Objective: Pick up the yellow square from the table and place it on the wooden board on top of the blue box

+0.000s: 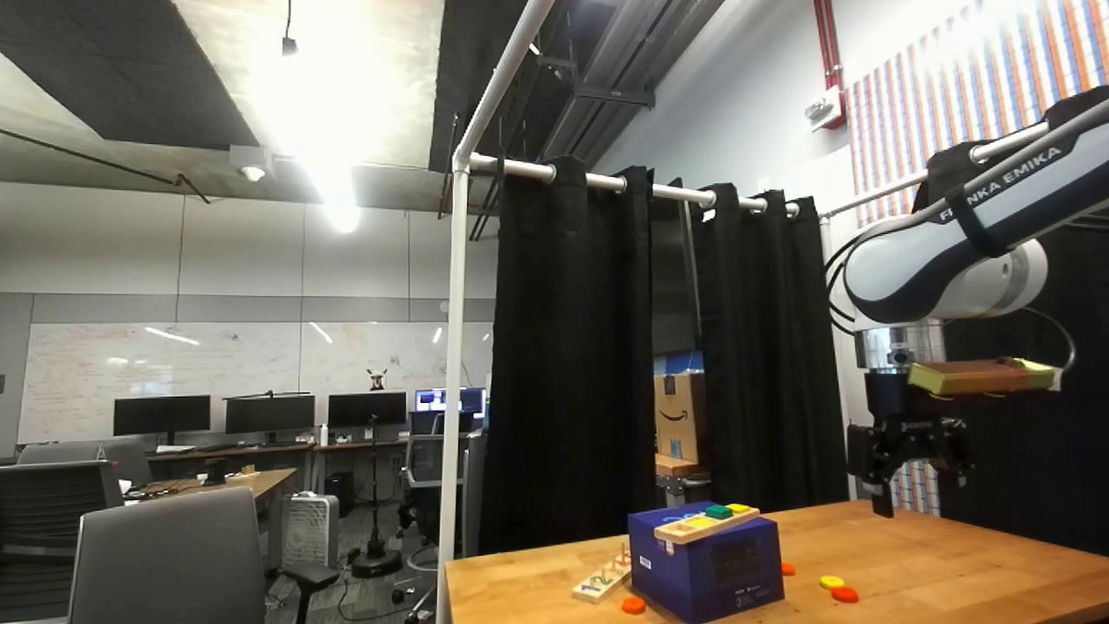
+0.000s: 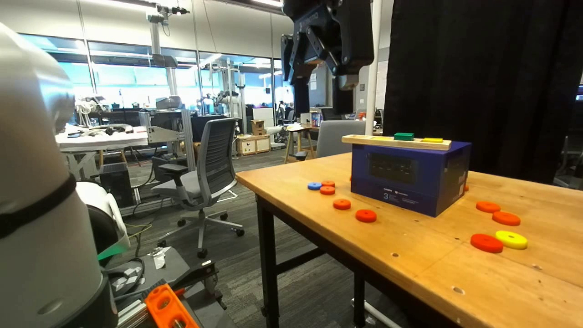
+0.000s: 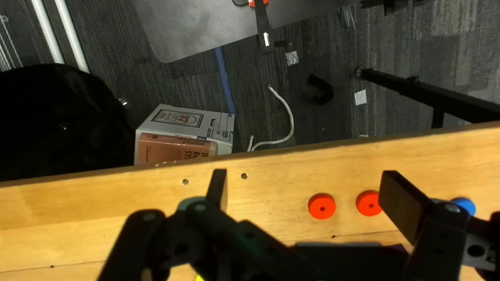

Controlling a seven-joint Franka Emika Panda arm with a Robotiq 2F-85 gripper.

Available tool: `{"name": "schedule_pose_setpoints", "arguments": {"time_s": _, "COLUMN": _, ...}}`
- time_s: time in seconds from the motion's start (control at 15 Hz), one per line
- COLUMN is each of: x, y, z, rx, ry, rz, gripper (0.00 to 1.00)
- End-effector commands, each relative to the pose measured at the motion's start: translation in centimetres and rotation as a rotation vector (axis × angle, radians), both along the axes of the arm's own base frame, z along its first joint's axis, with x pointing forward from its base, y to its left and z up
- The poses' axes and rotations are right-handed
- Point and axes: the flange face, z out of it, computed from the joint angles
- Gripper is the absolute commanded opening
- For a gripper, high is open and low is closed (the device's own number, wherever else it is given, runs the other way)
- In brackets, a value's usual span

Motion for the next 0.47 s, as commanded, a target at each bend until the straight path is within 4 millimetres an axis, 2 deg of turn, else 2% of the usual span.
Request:
{"name": "schedule_pose_setpoints", "arguments": {"time_s": 0.0, "x": -1.7, "y": -0.7, "z": 0.6, "rx": 0.009, "ry": -0.005, "rz": -0.003, "gripper": 1.00}}
{"name": "schedule_pose_setpoints", "arguments": {"time_s": 0.07, "x": -0.7, "y": -0.4, "z": 0.1, "rx": 0.005, "ry": 0.006, "rz": 0.002, "gripper": 1.00}}
{"name": "schedule_pose_setpoints", "arguments": {"time_s": 0.4, "x": -0.8, "y": -0.5, "z": -0.2, "rx": 0.005, "ry": 0.015, "rz": -0.002, "gripper": 1.00}}
